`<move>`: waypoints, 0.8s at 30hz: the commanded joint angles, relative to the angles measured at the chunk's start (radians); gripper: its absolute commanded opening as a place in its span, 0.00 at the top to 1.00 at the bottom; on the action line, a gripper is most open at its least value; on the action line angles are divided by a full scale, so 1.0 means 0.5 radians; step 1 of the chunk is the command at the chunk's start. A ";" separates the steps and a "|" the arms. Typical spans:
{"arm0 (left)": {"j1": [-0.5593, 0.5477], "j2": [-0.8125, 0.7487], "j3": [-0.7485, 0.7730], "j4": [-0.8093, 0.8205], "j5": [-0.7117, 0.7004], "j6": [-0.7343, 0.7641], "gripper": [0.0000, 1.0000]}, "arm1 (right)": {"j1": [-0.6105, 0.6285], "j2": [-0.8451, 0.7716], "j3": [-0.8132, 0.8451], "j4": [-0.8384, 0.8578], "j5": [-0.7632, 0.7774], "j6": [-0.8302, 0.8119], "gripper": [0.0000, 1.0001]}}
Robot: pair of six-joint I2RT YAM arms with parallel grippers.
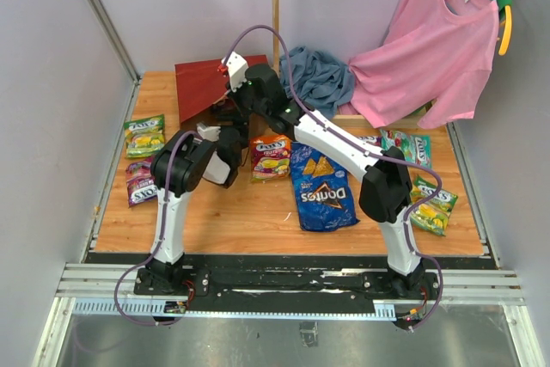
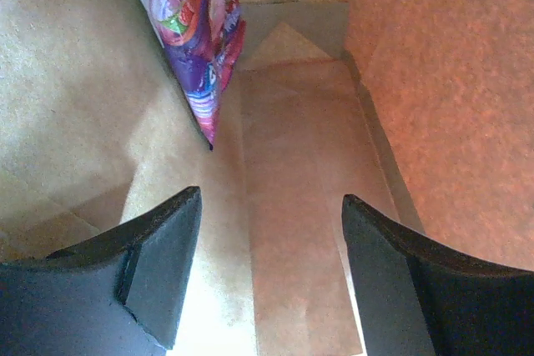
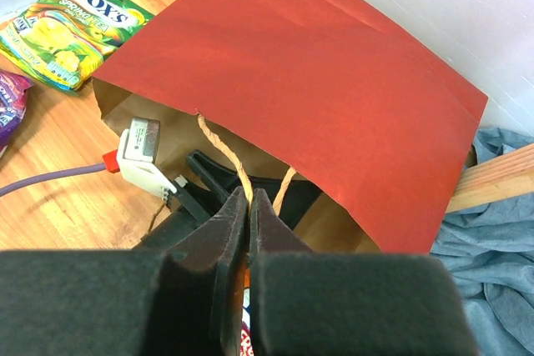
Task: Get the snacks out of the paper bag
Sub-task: Take out the snack from the paper bag.
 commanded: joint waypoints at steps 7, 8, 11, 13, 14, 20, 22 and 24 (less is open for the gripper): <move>0.044 -0.113 0.373 -0.891 -0.142 -0.257 0.29 | 0.014 -0.106 -0.042 0.066 0.093 -0.020 0.99; 0.048 -0.113 0.410 -0.980 -0.134 -0.288 0.30 | 0.011 -0.108 -0.046 0.068 0.100 -0.021 0.99; 0.064 -0.091 0.503 -1.120 -0.113 -0.352 0.30 | 0.009 -0.108 -0.050 0.073 0.111 -0.019 0.99; 0.079 -0.046 0.552 -1.147 -0.079 -0.395 0.30 | 0.009 -0.105 -0.050 0.074 0.112 -0.016 0.99; 0.088 -0.021 0.577 -1.155 -0.045 -0.420 0.30 | 0.008 -0.107 -0.050 0.073 0.113 -0.015 0.99; 0.147 0.176 0.757 -1.148 0.077 -0.484 0.33 | 0.001 -0.113 -0.066 0.078 0.122 -0.015 0.99; 0.159 0.222 0.843 -1.198 0.080 -0.452 0.33 | -0.003 -0.111 -0.070 0.076 0.124 -0.015 0.99; 0.170 0.258 0.917 -1.241 0.079 -0.427 0.33 | -0.009 -0.111 -0.075 0.078 0.125 -0.016 0.99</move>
